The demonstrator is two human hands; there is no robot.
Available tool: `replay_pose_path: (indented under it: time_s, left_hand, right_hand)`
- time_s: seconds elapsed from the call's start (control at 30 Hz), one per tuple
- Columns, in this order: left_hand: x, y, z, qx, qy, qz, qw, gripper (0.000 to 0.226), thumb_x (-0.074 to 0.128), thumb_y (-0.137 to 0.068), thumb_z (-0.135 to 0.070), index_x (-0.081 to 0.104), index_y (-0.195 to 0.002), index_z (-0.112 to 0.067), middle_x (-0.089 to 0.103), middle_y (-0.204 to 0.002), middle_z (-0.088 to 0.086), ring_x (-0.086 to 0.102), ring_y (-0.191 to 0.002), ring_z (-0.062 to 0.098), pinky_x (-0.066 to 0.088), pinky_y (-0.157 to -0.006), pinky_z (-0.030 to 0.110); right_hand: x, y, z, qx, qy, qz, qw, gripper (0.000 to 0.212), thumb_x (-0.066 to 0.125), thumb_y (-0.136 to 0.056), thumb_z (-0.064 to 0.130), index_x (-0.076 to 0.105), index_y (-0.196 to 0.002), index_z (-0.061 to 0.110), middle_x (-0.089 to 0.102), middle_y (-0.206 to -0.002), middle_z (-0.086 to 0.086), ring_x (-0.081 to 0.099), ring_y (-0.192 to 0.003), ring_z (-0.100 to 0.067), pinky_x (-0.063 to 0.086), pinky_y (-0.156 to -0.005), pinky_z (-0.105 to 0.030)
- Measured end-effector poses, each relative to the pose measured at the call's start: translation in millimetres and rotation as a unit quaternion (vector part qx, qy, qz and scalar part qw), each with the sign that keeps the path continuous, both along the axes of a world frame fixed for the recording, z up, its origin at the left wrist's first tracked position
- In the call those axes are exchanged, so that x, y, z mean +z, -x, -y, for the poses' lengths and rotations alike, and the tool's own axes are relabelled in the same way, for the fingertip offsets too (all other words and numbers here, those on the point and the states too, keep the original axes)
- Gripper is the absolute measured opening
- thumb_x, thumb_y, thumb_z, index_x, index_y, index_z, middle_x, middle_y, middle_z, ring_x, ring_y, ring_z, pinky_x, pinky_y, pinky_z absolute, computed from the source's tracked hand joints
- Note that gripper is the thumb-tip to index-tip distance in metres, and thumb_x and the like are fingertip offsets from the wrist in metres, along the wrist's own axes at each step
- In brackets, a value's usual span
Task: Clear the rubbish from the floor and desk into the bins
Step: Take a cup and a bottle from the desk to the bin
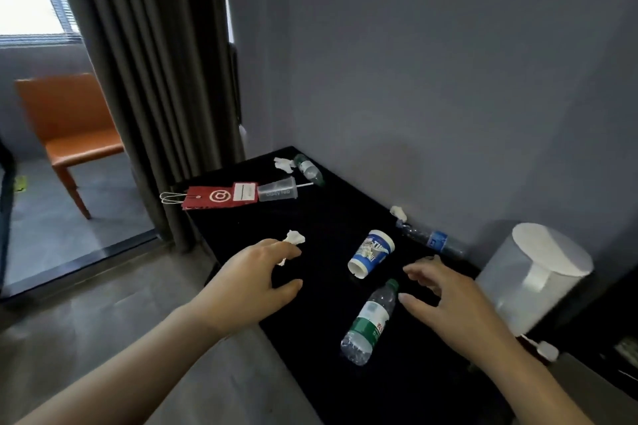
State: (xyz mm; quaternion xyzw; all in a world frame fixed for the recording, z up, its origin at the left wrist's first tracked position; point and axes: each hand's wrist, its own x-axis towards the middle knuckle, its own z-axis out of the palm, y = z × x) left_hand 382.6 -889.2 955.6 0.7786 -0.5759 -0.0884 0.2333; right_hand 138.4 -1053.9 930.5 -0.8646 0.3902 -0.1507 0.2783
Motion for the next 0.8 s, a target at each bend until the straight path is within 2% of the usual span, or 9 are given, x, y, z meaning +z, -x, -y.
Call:
replay_pose_path:
  time_s: [0.23,0.33,0.57,0.8]
  left_hand:
    - [-8,-72,46,-0.106,-0.018,-0.014,0.994,0.047,0.062,-0.086,-0.043,0.052,-0.130,-0.031,0.053,-0.122,-0.017,0.052,-0.107,0.000,0.043,-0.094,0.016]
    - [-16,-93,63,-0.149,-0.033,-0.015,0.988,0.048,0.061,-0.086,-0.043,0.051,-0.131,-0.031,0.052,-0.127,-0.017,0.051,-0.114,-0.001,0.040,-0.097,0.014]
    - [-40,-115,100,-0.208,-0.067,-0.036,0.975,0.048,0.062,-0.086,-0.043,0.051,-0.131,-0.032,0.053,-0.127,-0.016,0.052,-0.112,-0.001,0.042,-0.094,0.014]
    - [-63,-121,154,-0.224,-0.109,-0.044,0.968,0.051,0.062,-0.086,-0.044,0.046,-0.133,-0.035,0.051,-0.129,-0.017,0.051,-0.111,-0.003,0.042,-0.088,0.011]
  right_hand:
    - [-17,-44,-13,-0.121,-0.020,0.008,0.992,0.037,0.073,-0.081,0.034,0.060,-0.116,0.036,0.059,-0.106,0.023,0.055,-0.105,0.002,0.044,-0.090,-0.020]
    - [-24,-59,-23,-0.166,-0.032,0.010,0.986,0.035,0.073,-0.081,0.033,0.058,-0.112,0.039,0.060,-0.107,0.021,0.056,-0.105,0.002,0.044,-0.090,-0.021]
    - [-38,-74,-27,-0.239,-0.054,-0.032,0.969,0.044,0.072,-0.082,0.037,0.058,-0.123,0.034,0.059,-0.110,0.019,0.055,-0.104,0.002,0.045,-0.089,-0.019]
    - [-57,-76,13,-0.270,-0.083,-0.050,0.958,0.050,0.071,-0.083,0.037,0.055,-0.129,0.029,0.058,-0.114,0.016,0.053,-0.106,0.000,0.046,-0.092,-0.022]
